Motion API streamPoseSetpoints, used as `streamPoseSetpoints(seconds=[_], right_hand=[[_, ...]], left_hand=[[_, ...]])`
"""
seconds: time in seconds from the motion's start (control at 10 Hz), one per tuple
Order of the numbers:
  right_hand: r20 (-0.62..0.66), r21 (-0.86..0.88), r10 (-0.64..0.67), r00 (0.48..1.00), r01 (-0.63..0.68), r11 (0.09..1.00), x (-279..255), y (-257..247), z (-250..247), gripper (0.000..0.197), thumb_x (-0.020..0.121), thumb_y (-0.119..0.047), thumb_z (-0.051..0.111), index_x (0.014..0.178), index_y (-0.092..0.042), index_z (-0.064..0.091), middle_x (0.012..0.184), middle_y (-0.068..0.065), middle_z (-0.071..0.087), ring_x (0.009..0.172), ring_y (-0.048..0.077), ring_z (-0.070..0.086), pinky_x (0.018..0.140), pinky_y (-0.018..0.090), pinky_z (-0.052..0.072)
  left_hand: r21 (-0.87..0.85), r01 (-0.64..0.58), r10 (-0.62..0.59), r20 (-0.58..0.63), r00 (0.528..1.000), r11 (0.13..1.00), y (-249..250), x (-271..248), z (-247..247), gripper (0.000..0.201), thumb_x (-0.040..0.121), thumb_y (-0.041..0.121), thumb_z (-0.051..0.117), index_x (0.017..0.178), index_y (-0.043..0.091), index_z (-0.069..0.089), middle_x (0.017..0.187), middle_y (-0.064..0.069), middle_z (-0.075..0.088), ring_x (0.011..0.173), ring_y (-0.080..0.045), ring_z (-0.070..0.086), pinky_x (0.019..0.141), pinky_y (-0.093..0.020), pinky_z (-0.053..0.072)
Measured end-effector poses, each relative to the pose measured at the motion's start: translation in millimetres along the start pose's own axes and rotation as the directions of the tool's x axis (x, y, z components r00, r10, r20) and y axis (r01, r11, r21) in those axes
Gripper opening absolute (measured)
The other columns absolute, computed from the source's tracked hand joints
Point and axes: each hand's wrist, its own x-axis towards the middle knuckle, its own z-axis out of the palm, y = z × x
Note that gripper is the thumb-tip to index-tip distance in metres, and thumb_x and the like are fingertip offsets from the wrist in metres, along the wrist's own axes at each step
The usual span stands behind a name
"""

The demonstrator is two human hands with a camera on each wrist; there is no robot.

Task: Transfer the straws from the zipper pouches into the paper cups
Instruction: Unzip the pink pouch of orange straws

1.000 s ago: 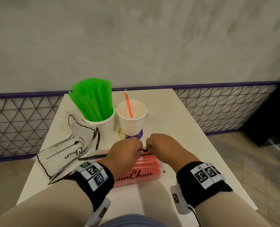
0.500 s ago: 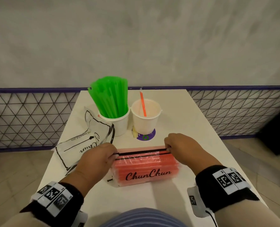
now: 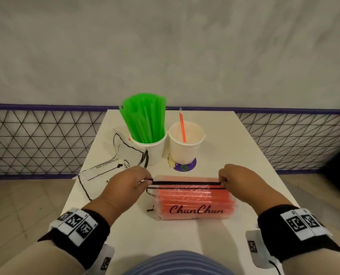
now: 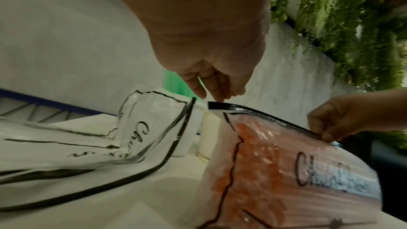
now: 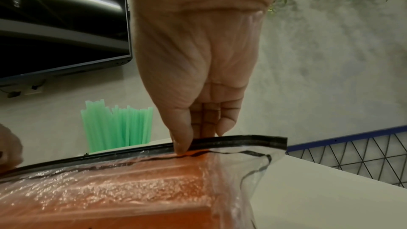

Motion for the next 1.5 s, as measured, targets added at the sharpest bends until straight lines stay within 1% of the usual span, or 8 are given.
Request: streamPoseSetpoints(seconds=[0.3, 0.5, 0.6, 0.8, 1.0, 1.2, 1.3, 1.5], right_hand=[[-0.095, 0.089, -0.199, 0.975, 0.207, 0.974, 1, -23, 13, 0.029, 0.084, -0.017, 0.059, 0.111, -0.028, 0.065, 0.100, -0.006, 0.055, 0.095, 0.015, 0.051, 0.081, 0.028, 0.043], [-0.179, -0.013, -0.289, 0.941, 0.292, 0.956, 4, -45, 39, 0.015, 0.080, -0.004, 0.060, 0.083, -0.017, 0.066, 0.078, 0.000, 0.057, 0.072, 0.022, 0.055, 0.058, 0.036, 0.045], [-0.238, 0.018, -0.284, 0.929, 0.296, 0.955, 6, -42, 44, 0.012, 0.082, -0.007, 0.064, 0.085, -0.019, 0.067, 0.077, -0.001, 0.058, 0.071, 0.021, 0.055, 0.057, 0.035, 0.047], [-0.198, 0.081, -0.274, 0.941, 0.294, 0.952, 1, -44, 40, 0.018, 0.095, -0.020, 0.054, 0.103, -0.020, 0.070, 0.097, -0.001, 0.062, 0.091, 0.020, 0.055, 0.074, 0.032, 0.044], [-0.236, 0.205, -0.115, 0.965, 0.165, 0.965, 1, -38, 38, 0.026, 0.089, -0.038, 0.064, 0.112, -0.027, 0.062, 0.099, -0.010, 0.054, 0.094, 0.011, 0.051, 0.075, 0.023, 0.038], [-0.257, 0.273, 0.021, 0.966, 0.052, 0.961, -17, -15, 43, 0.016, 0.089, -0.030, 0.065, 0.103, -0.024, 0.068, 0.098, -0.008, 0.057, 0.094, 0.013, 0.051, 0.080, 0.023, 0.038], [-0.361, 0.223, -0.013, 0.933, 0.100, 0.970, -19, -22, 49, 0.010, 0.085, -0.027, 0.068, 0.092, -0.020, 0.069, 0.089, -0.004, 0.058, 0.085, 0.019, 0.051, 0.078, 0.032, 0.045], [-0.292, 0.111, -0.197, 0.936, 0.237, 0.965, -21, -50, 68, 0.028, 0.081, -0.038, 0.068, 0.096, -0.014, 0.065, 0.091, 0.002, 0.059, 0.084, 0.021, 0.052, 0.072, 0.031, 0.042]], left_hand=[[0.156, 0.121, -0.145, 0.156, 0.977, 0.980, 27, 21, 7, 0.005, 0.085, 0.028, 0.059, 0.086, 0.025, 0.063, 0.094, 0.010, 0.057, 0.083, -0.013, 0.057, 0.072, -0.028, 0.048], [0.153, 0.299, -0.328, 0.228, 0.917, 0.942, 20, 22, 15, 0.022, 0.092, 0.026, 0.043, 0.072, 0.017, 0.048, 0.074, 0.000, 0.054, 0.070, -0.020, 0.053, 0.056, -0.030, 0.035], [0.154, 0.361, -0.390, 0.245, 0.888, 0.920, 11, 19, 22, 0.027, 0.098, 0.024, 0.038, 0.074, 0.017, 0.048, 0.069, 0.003, 0.048, 0.072, -0.021, 0.052, 0.063, -0.031, 0.041], [0.050, 0.466, -0.455, 0.332, 0.826, 0.883, -1, 12, 25, 0.026, 0.099, 0.018, 0.042, 0.077, 0.013, 0.055, 0.078, -0.001, 0.059, 0.070, -0.013, 0.059, 0.065, -0.028, 0.049], [-0.026, 0.183, -0.179, 0.122, 0.976, 0.983, 5, 14, 25, 0.019, 0.085, 0.050, 0.063, 0.088, 0.032, 0.060, 0.092, 0.015, 0.057, 0.088, -0.001, 0.056, 0.076, -0.028, 0.047], [-0.007, -0.037, 0.037, 0.351, 0.935, 0.999, 44, 42, 23, 0.017, 0.088, 0.036, 0.066, 0.103, 0.029, 0.071, 0.101, 0.014, 0.061, 0.096, -0.006, 0.059, 0.082, -0.025, 0.047], [0.033, -0.071, 0.051, 0.409, 0.911, 0.997, 56, 56, 31, 0.009, 0.087, 0.031, 0.067, 0.089, 0.023, 0.071, 0.092, 0.008, 0.063, 0.087, -0.011, 0.060, 0.079, -0.031, 0.050], [0.136, -0.173, 0.066, 0.569, 0.820, 0.976, 60, 71, 43, 0.015, 0.095, 0.027, 0.055, 0.082, 0.020, 0.055, 0.089, 0.006, 0.053, 0.083, -0.015, 0.052, 0.072, -0.028, 0.040]])
